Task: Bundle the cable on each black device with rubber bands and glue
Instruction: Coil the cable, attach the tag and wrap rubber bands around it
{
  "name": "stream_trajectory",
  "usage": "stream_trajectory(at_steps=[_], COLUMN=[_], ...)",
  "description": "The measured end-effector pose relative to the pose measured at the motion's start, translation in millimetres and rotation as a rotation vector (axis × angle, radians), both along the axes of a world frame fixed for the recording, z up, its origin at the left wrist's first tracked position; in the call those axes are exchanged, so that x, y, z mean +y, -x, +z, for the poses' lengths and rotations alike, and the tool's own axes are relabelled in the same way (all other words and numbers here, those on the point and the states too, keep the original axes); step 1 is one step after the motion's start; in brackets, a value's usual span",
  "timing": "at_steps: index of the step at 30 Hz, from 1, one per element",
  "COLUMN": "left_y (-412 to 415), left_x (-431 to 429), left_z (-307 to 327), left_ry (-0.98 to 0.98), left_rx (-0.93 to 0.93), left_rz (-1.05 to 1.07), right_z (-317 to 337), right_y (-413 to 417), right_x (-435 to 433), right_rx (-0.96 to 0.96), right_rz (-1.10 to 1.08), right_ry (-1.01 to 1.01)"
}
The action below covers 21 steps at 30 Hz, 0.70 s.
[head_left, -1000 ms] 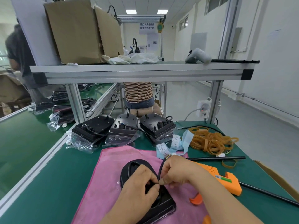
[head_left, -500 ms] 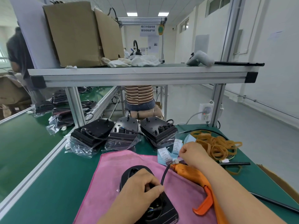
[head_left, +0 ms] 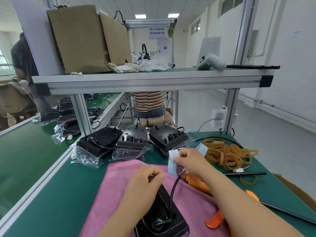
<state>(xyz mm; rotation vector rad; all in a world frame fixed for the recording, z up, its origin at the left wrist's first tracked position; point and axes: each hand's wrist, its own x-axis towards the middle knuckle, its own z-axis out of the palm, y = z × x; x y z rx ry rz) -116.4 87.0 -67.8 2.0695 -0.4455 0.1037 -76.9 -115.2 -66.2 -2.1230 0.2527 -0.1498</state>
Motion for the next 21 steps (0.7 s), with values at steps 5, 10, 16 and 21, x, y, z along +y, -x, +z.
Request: stream_trajectory(at_steps=[5, 10, 16, 21], left_y=[-22, -36, -35, -33], left_x=[-19, -49, -63, -68], left_z=[15, 18, 20, 19], left_ry=[0.103, 0.132, 0.136, 0.038], left_rx=[0.004, -0.014, -0.04, -0.139], left_rz=[0.066, 0.093, 0.082, 0.023], right_z=[9, 7, 7, 19], right_y=[16, 26, 32, 27], right_x=[-2, -4, -9, -11], right_rx=[-0.039, -0.07, -0.073, 0.074], right_rz=[0.158, 0.157, 0.237, 0.109], right_ry=[-0.376, -0.483, -0.521, -0.614])
